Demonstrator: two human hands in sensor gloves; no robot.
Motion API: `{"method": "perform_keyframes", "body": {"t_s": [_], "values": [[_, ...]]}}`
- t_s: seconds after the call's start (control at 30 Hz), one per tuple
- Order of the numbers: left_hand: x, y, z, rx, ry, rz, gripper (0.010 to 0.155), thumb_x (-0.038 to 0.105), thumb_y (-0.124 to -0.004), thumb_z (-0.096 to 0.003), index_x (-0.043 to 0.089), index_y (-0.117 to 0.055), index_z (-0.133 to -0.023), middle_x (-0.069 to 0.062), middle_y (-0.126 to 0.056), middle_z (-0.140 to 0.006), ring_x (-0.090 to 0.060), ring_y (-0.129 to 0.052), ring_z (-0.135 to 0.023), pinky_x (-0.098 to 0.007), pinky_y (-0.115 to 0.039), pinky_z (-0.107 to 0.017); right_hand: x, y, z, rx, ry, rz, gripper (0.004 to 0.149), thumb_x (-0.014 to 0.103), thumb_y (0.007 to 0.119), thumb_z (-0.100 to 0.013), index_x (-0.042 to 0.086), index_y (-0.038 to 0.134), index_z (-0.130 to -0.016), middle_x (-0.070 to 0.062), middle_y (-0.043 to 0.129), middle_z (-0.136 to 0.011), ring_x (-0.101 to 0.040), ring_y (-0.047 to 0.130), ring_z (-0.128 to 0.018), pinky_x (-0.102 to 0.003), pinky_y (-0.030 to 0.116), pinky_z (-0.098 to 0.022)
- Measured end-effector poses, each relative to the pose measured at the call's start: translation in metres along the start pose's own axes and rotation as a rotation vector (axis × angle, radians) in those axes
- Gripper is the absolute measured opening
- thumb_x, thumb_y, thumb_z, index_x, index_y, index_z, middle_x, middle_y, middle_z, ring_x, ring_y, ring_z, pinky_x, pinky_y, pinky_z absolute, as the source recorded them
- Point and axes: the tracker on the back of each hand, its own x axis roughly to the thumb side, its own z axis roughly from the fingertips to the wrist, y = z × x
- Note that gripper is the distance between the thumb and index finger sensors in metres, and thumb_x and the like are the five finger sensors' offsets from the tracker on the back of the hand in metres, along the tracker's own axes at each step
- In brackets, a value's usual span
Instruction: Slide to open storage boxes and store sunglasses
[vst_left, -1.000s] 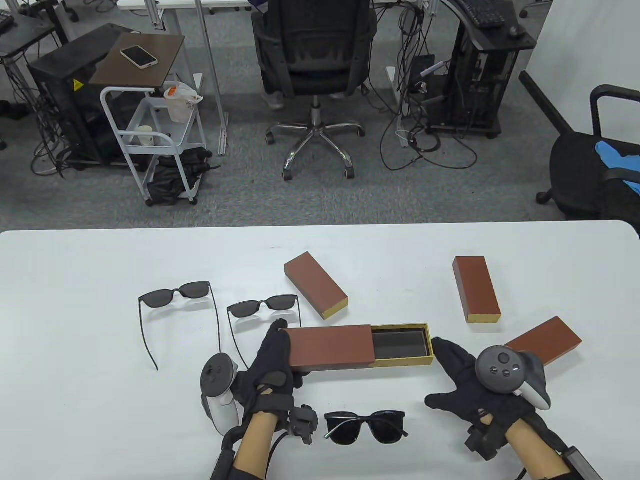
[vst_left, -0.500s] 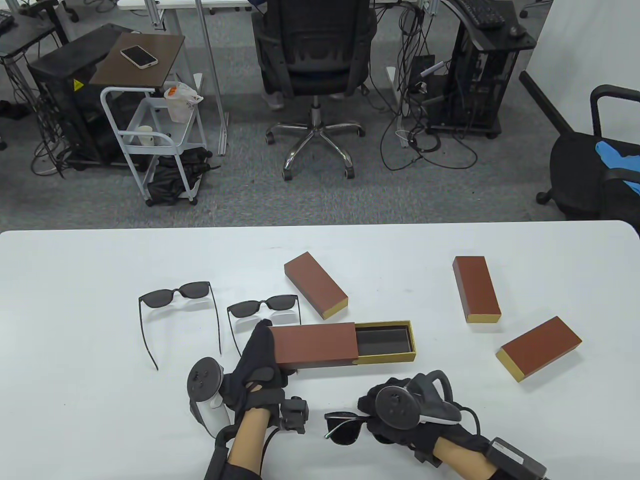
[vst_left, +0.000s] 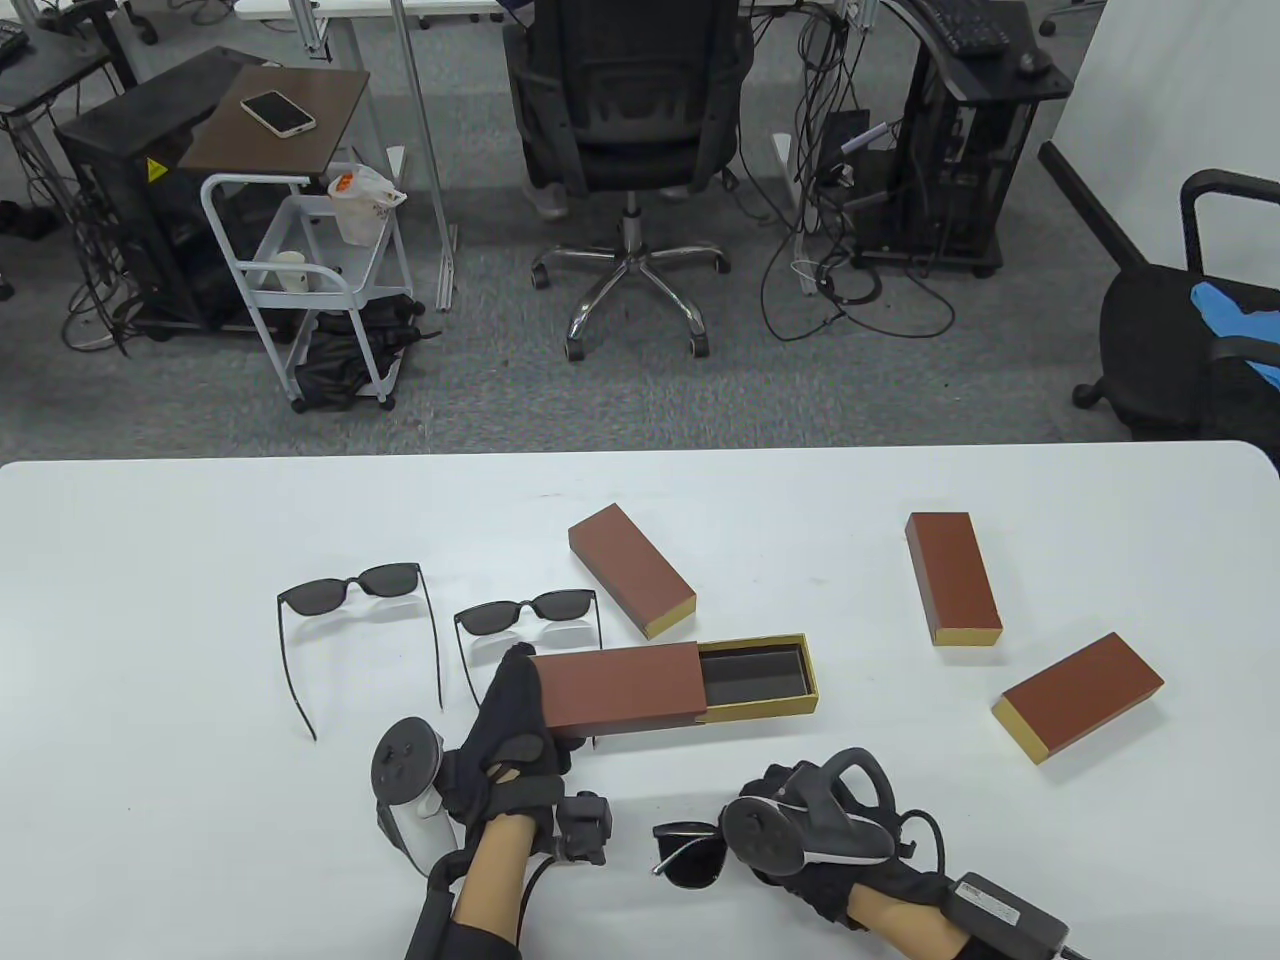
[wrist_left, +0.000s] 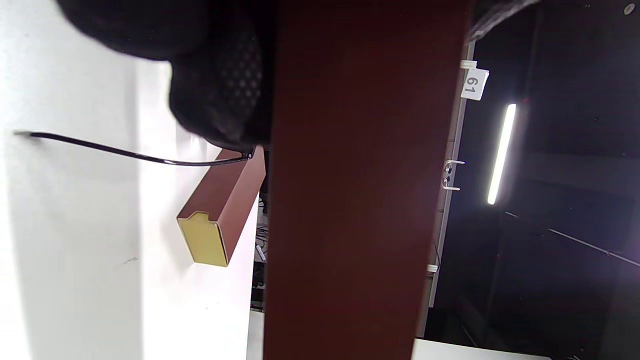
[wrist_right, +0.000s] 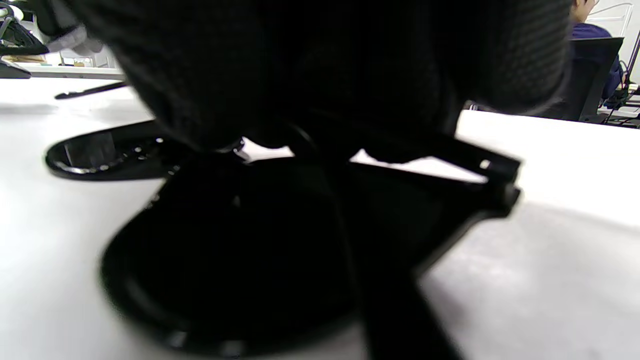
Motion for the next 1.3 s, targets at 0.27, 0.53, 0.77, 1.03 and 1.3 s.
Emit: {"method": "perform_keyframes", "body": {"t_s": [0.27, 0.53, 0.77, 1.03, 1.3], "values": [[-0.002, 0.002, 0.000, 0.045, 0.006, -0.030, 0.072, 0.064, -0.059, -0.0522, 0.021, -0.054, -0.110, -0.010, -0.092, -0.073, -0.021, -0.098, -0.042, -0.037, -0.084, -0.025, -0.020, -0.070, 0.014, -0.105, 0.024, 0.065, 0.039, 0.033, 0.092, -0.027, 0.027, 0.092, -0.065, -0.008, 0.099, -0.060, -0.030, 0.095, -0.048, -0.047, 0.082, -0.039], [-0.002, 0.000, 0.001, 0.043, -0.001, -0.049, 0.071, 0.064, -0.059, -0.0519, 0.022, -0.055, -0.109, -0.010, -0.092, -0.072, -0.021, -0.098, -0.042, -0.037, -0.084, -0.025, -0.050, -0.146, 0.013, -0.256, 0.126, 0.202, 0.039, 0.031, 0.092, -0.027, 0.027, 0.092, -0.066, -0.009, 0.097, -0.062, -0.031, 0.094, -0.049, -0.048, 0.080, -0.040], [0.001, -0.007, 0.003, 0.008, -0.018, -0.042, 0.071, 0.064, -0.060, -0.0519, 0.022, -0.056, -0.109, -0.009, -0.093, -0.071, -0.021, -0.099, -0.041, -0.037, -0.084, -0.025, -0.055, -0.157, 0.000, -0.216, 0.191, 0.343, 0.038, 0.030, 0.092, -0.027, 0.028, 0.093, -0.065, -0.009, 0.096, -0.063, -0.032, 0.092, -0.052, -0.048, 0.079, -0.043], [0.003, -0.015, 0.002, -0.066, -0.032, -0.041, 0.071, 0.064, -0.059, -0.0518, 0.022, -0.056, -0.109, -0.009, -0.093, -0.072, -0.021, -0.099, -0.041, -0.037, -0.084, -0.025, -0.046, -0.151, -0.009, -0.130, 0.173, 0.434, 0.038, 0.031, 0.092, -0.026, 0.030, 0.093, -0.064, -0.005, 0.098, -0.063, -0.029, 0.092, -0.049, -0.047, 0.079, -0.041], [0.007, -0.022, 0.003, -0.128, -0.048, -0.020, 0.071, 0.064, -0.058, -0.0519, 0.021, -0.055, -0.109, -0.009, -0.092, -0.072, -0.021, -0.098, -0.041, -0.037, -0.084, -0.025, -0.035, -0.149, -0.018, -0.120, 0.132, 0.421, 0.038, 0.034, 0.094, -0.023, 0.032, 0.096, -0.061, 0.000, 0.102, -0.059, -0.025, 0.096, -0.044, -0.044, 0.083, -0.038]]}}
